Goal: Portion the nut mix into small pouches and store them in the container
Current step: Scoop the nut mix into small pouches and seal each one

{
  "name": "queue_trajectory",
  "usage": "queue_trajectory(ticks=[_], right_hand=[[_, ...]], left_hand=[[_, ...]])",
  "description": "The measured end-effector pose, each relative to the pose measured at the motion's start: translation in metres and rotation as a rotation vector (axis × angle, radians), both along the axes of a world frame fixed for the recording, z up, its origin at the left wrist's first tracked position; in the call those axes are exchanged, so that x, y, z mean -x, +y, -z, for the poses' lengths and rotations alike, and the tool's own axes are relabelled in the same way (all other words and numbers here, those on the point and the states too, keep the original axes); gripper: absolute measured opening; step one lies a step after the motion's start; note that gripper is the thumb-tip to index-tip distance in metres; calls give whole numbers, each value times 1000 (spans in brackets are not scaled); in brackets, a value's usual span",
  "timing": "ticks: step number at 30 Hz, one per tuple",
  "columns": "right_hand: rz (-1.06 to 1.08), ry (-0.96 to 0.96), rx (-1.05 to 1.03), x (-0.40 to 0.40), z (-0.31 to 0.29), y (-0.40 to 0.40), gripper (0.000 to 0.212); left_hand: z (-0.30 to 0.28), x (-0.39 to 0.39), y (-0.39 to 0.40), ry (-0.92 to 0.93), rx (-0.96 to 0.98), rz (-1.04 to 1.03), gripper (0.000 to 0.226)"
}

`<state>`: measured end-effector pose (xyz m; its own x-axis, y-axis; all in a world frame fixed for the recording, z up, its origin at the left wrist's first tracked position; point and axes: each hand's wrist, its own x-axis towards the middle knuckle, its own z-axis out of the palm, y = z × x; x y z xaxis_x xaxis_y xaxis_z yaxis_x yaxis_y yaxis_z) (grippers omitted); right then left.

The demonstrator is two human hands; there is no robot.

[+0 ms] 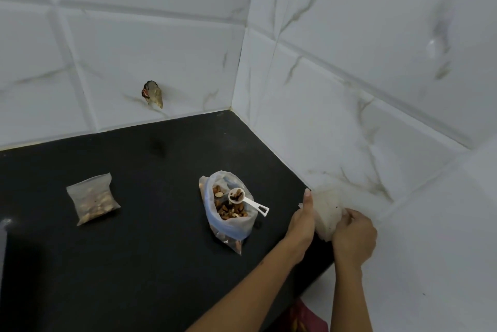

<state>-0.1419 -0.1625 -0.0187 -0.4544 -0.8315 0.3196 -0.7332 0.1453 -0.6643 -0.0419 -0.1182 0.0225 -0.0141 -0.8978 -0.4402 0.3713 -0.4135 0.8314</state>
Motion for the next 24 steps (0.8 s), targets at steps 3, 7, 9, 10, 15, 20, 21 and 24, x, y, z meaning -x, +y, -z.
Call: queue_trajectory(ticks=[3, 7, 9, 10, 15, 20, 21, 24], right_hand=[[-58, -185, 77, -17, -18, 17, 25], [-288, -569, -6, -58, -48, 43, 21], [-506, -724, -127, -83, -58, 57, 17], [-612, -752, -193, -93, -60, 63, 15], [-912, -752, -441, -138, -61, 83, 29], [-851, -798, -319, -161, -73, 98, 13], [-850, -811, -269, -164, -79, 100, 14], [-1017, -752, -241, -169, -95, 108, 9]], left_hand=[[1, -14, 12, -88, 111, -45, 57], [-2, -47, 36, -253, 322, -127, 92], [-8, -71, 50, -324, 392, -226, 101], [-11, -83, 57, -347, 419, -271, 102], [-18, -136, 88, -479, 523, -346, 92], [-15, -164, 120, -756, 531, -470, 84], [-13, -169, 125, -806, 534, -473, 83], [-14, -181, 135, -924, 519, -486, 82]])
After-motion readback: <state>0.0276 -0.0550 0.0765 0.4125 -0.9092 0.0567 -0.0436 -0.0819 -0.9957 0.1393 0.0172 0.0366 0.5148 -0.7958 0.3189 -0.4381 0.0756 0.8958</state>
